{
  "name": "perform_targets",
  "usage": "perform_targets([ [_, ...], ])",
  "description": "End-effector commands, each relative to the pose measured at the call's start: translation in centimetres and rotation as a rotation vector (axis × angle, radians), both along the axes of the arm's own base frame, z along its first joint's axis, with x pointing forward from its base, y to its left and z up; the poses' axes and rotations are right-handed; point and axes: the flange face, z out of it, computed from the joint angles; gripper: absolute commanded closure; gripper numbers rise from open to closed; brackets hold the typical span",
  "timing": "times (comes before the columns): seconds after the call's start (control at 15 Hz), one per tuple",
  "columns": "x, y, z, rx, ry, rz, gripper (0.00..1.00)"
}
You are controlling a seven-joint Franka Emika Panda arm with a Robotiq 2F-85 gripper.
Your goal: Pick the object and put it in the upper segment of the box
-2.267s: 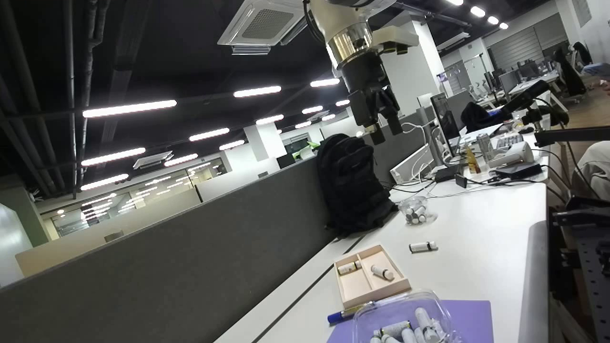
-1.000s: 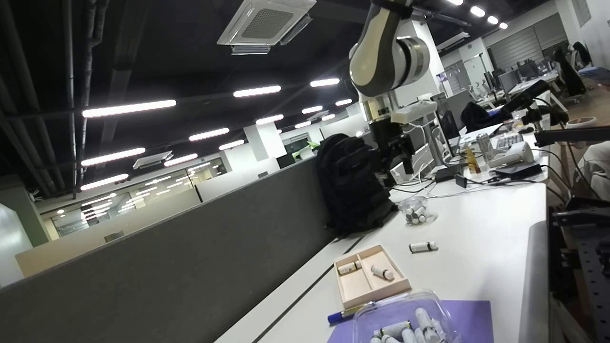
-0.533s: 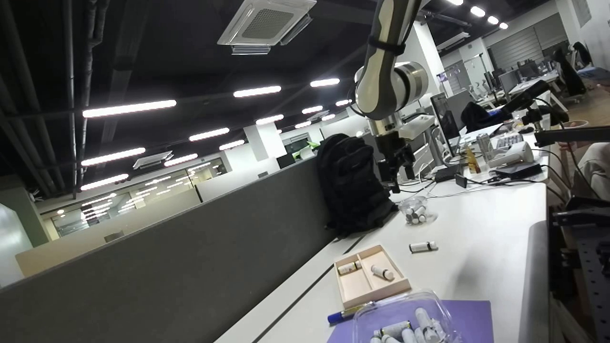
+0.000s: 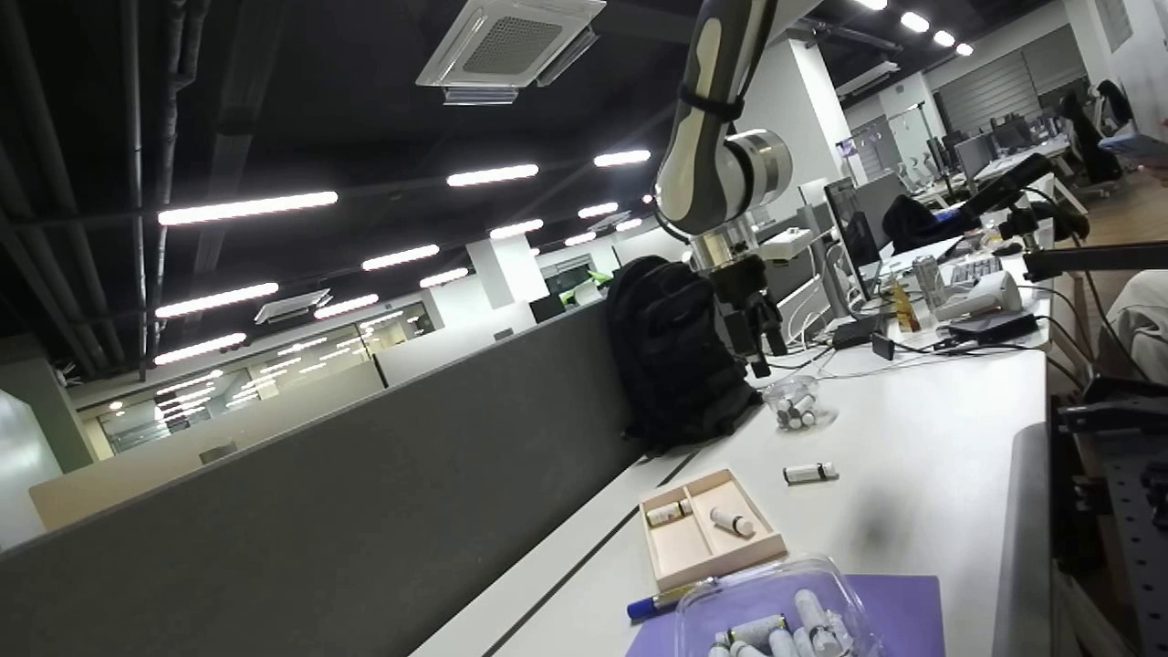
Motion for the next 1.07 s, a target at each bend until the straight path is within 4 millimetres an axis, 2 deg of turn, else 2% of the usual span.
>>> perform_targets([
  [0.0,0.0,0.0,0.1,0.000,0.001,0.000,0.00],
  [0.13,0.3,-0.2,-0.2,-0.016,0.010,0.002,0.00],
  [0.4,2.0,-2.0,-2.6,-0.026,0.036,0.008,0.00],
  [1.0,6.0,-5.8,-11.4,-0.077,0.099,-0.021,0.00],
])
